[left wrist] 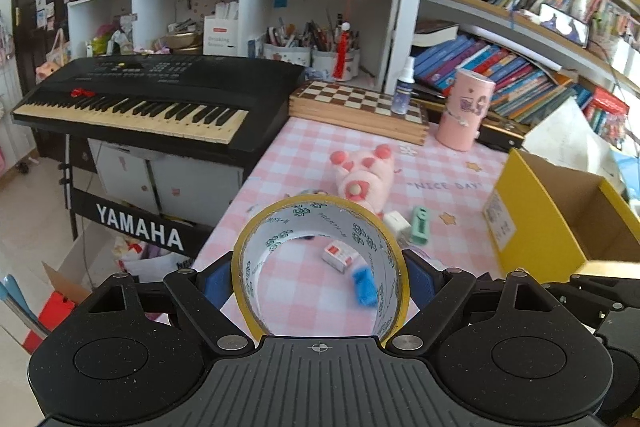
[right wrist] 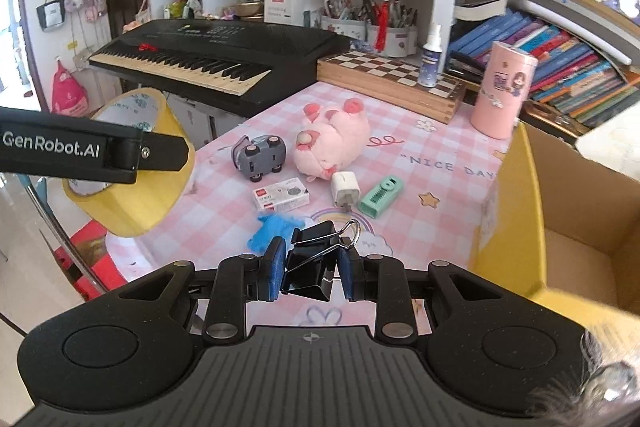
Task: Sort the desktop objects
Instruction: 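Close the right tool on the black binder clip and lift it, then carry the tape roll and binder clip over the yellow cardboard box with both tools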
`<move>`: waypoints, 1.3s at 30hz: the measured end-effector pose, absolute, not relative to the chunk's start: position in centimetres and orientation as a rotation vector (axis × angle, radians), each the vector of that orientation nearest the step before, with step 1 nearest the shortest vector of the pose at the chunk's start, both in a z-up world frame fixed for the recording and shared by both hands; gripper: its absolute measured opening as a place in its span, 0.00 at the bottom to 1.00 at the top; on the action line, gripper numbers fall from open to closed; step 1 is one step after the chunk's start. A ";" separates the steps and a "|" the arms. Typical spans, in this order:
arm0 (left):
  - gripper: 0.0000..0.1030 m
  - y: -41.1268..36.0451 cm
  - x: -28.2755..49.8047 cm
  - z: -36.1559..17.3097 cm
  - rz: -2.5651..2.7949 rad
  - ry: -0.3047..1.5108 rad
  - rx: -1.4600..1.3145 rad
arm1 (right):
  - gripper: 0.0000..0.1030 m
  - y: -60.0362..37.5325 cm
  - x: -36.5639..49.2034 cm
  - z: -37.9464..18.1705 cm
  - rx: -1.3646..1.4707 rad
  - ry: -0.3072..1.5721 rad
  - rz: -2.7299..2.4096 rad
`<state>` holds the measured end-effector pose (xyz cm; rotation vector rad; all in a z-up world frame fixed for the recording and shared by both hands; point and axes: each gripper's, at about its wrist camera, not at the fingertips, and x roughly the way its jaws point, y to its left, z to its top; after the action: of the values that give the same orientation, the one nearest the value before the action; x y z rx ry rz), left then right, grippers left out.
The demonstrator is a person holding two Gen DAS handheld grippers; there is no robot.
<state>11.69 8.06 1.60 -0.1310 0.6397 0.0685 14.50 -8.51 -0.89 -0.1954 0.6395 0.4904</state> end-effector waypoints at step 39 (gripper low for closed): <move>0.83 -0.8 0.3 1.1 -0.313 0.685 0.001 | 0.25 -18.8 -3.1 -1.2 0.046 0.707 0.090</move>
<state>0.34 -0.81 1.10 0.0009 0.6845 -0.3134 -3.09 -18.77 -1.23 0.0456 0.7069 0.0898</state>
